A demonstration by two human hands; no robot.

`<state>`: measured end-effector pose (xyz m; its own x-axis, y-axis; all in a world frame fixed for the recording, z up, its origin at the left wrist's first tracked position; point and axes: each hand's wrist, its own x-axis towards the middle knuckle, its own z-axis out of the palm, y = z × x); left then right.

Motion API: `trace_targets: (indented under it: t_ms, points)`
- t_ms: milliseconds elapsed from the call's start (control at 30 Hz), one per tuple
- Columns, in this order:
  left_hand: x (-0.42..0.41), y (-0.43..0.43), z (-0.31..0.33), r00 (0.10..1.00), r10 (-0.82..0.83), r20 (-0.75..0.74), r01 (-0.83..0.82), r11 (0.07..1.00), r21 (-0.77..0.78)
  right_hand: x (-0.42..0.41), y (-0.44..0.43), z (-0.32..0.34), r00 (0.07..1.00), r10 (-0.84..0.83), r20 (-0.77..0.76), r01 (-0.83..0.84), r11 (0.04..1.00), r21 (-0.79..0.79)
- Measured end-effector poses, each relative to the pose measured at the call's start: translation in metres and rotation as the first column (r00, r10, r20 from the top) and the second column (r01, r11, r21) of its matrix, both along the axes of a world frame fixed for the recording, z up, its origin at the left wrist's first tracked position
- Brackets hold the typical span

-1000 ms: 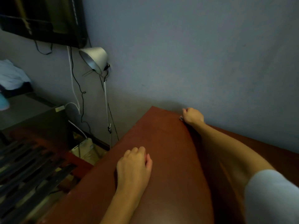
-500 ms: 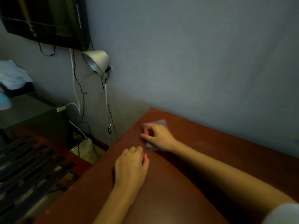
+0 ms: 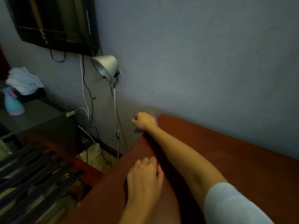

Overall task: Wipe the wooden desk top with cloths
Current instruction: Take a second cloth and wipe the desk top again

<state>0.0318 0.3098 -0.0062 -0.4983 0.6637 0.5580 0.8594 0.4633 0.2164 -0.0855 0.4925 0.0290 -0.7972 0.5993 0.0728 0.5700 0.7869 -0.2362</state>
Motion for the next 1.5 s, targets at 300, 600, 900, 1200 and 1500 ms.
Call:
trace_targets:
  t_ms: [300, 600, 900, 1200, 1500]
  points:
    - [0.0, -0.003, 0.001, 1.0, 0.004, 0.02, -0.004, 1.0, 0.005, -0.005, -0.025, -0.018, 0.788, -0.032, 0.615, -0.123, 0.971, 0.207]
    - [0.001, -0.002, 0.002, 0.999, 0.002, 0.051, -0.005, 0.999, 0.053, 0.028, 0.031, -0.003, 0.961, -0.075, 0.267, 0.025, 0.983, 0.184]
    - [-0.001, -0.003, 0.003, 0.997, -0.011, 0.081, 0.006, 0.998, 0.067, 0.062, 0.058, -0.013, 0.973, -0.228, -0.013, 0.228, 0.966, 0.119]
    - [0.004, -0.012, 0.016, 0.972, -0.036, 0.233, 0.036, 0.999, 0.003, 0.331, 0.097, -0.02, 0.774, -0.631, 0.052, 0.62, 0.771, 0.146]
    - [0.014, -0.043, 0.029, 0.966, -0.073, 0.247, 0.11, 0.984, -0.139, 0.388, 0.045, -0.013, 0.594, -0.804, 0.038, 0.801, 0.595, 0.074]
